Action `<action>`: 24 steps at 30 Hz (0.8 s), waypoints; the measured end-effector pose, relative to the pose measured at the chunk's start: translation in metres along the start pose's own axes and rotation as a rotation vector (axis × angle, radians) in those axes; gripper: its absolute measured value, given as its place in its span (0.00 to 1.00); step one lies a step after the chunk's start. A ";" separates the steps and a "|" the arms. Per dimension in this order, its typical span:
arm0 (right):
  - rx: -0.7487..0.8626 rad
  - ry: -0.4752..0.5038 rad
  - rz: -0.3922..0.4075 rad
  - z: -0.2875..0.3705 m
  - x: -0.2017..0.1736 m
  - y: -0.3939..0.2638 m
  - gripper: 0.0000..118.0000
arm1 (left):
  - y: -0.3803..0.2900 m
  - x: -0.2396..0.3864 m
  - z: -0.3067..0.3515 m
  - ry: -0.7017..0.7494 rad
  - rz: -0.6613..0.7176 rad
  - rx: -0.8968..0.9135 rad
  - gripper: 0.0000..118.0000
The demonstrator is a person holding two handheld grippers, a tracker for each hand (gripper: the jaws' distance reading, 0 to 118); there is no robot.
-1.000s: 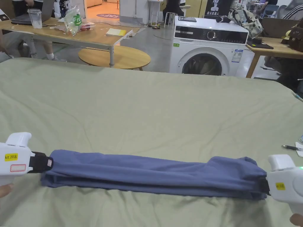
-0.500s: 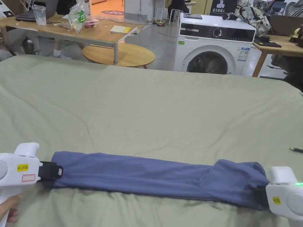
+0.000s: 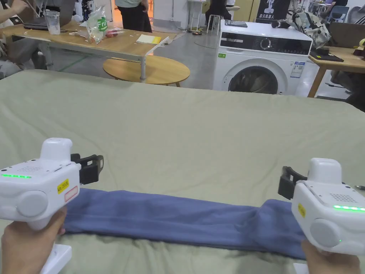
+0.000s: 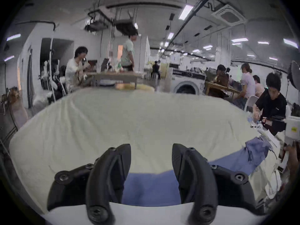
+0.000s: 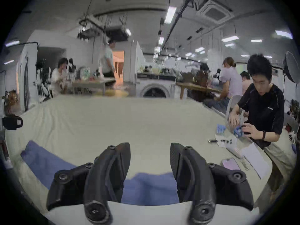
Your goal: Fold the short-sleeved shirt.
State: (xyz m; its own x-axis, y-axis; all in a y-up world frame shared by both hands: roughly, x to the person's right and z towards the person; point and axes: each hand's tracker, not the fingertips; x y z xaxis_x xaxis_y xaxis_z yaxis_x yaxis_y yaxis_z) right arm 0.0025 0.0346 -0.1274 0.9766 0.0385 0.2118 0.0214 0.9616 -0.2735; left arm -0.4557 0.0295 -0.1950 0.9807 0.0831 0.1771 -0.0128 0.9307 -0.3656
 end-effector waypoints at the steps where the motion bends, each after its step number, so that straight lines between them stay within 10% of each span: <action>1: 0.036 0.015 0.001 -0.002 -0.010 0.003 0.41 | 0.002 0.005 0.001 0.002 -0.006 0.024 0.42; 6: 0.173 0.034 0.008 0.002 -0.061 0.013 0.00 | 0.009 0.022 0.004 0.058 -0.075 0.128 0.00; 16: 0.215 0.075 0.004 -0.010 -0.127 0.025 0.00 | 0.018 -0.027 0.010 0.046 -0.019 0.049 0.00; 24: 0.144 0.153 0.057 -0.023 -0.148 0.017 0.00 | 0.003 -0.141 -0.017 -0.188 0.311 -0.394 0.00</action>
State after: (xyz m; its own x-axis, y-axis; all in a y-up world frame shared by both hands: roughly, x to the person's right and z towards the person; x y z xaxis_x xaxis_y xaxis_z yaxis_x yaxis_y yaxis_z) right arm -0.1363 0.0386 -0.1853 0.9967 0.0630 0.0516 -0.0551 0.9884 -0.1417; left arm -0.5905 0.0148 -0.2366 0.8902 0.4291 0.1530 -0.1871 0.6506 -0.7360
